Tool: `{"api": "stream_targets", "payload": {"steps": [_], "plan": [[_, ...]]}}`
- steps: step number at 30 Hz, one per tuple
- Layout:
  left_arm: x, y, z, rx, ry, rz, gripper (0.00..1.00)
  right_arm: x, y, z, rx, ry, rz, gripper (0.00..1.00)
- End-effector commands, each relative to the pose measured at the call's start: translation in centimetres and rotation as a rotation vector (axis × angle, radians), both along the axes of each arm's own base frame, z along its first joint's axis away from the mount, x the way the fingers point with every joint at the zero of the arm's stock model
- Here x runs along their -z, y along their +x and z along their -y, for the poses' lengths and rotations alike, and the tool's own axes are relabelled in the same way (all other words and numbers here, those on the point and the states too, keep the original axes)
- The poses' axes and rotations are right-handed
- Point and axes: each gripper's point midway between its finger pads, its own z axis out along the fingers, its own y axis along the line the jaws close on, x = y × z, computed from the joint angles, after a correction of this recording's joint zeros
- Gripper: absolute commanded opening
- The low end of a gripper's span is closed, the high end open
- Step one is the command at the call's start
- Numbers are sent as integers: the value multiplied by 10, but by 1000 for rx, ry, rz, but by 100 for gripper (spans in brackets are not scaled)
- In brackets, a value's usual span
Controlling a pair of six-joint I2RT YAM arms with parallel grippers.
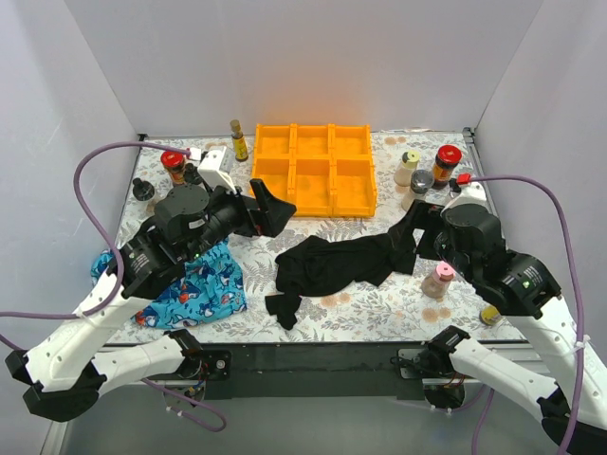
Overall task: Organize the condiment bottles
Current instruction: Pick up the bottle from the center of the board.
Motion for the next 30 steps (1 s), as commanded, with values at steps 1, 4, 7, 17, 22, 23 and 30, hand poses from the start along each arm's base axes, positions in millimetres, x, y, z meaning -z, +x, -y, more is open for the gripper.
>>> {"api": "stream_targets", "payload": {"steps": [1,4,7,17,22,23,30], "plan": [[5,12,15,50,78,78,98,17,2,44,243,-138,-96,91],[3,23,21,54,108,153,98,31,0,72,374,-282,-175,89],[-4,38,19,15,156,239,98,33,2,92,509,-355,-215,86],[93,41,5,-16,243,302,98,126,6,115,561,-378,-458,83],[92,39,0,-25,244,303,98,164,20,108,519,-318,-504,82],[92,38,0,-22,241,303,98,168,21,111,531,-321,-516,81],[93,36,2,-7,239,303,98,189,20,127,590,-350,-567,78]]}}
